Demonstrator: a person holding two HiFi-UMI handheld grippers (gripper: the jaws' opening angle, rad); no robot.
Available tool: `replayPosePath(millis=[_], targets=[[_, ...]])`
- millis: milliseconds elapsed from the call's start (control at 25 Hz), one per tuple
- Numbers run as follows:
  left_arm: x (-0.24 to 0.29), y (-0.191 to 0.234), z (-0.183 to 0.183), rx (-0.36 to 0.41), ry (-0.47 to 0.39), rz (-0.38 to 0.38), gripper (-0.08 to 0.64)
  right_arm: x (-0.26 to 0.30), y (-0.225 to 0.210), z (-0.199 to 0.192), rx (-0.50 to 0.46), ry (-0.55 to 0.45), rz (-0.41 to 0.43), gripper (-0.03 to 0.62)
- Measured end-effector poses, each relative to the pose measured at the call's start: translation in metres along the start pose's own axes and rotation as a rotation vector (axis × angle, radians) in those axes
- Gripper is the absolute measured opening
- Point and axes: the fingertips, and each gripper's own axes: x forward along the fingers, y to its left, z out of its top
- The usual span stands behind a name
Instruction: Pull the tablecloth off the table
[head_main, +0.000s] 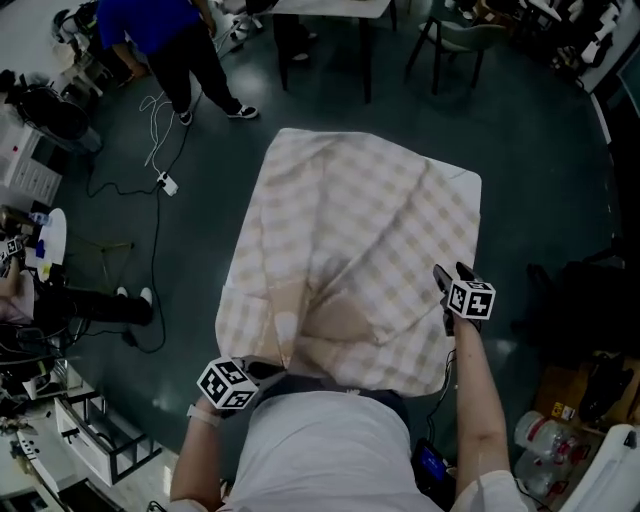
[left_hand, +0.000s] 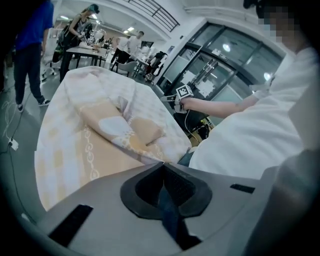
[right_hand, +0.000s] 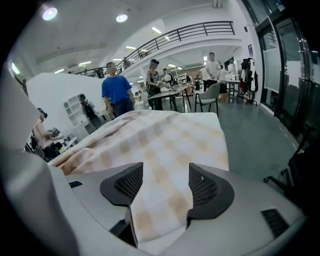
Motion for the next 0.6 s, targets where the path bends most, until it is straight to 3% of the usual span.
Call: replayPosePath(millis=[200, 400, 600], targets=[[0.001, -0.005, -0.011, -0.075, -0.044, 0.036, 0.012, 0.039, -0.016, 0.015, -0.092, 0.073, -0.031, 0.263], [0.006, -0.002, -0.016, -0.094, -0.055, 0.102, 0.015, 0.062, -0.037, 0.005, -0.094, 0.153, -0.077, 0.268], [-0.008, 0.000, -0.020, -0.131, -0.081, 0.140, 0.118, 0.072, -0.038, 0.005, -0.107, 0.169, -0.096, 0.268]])
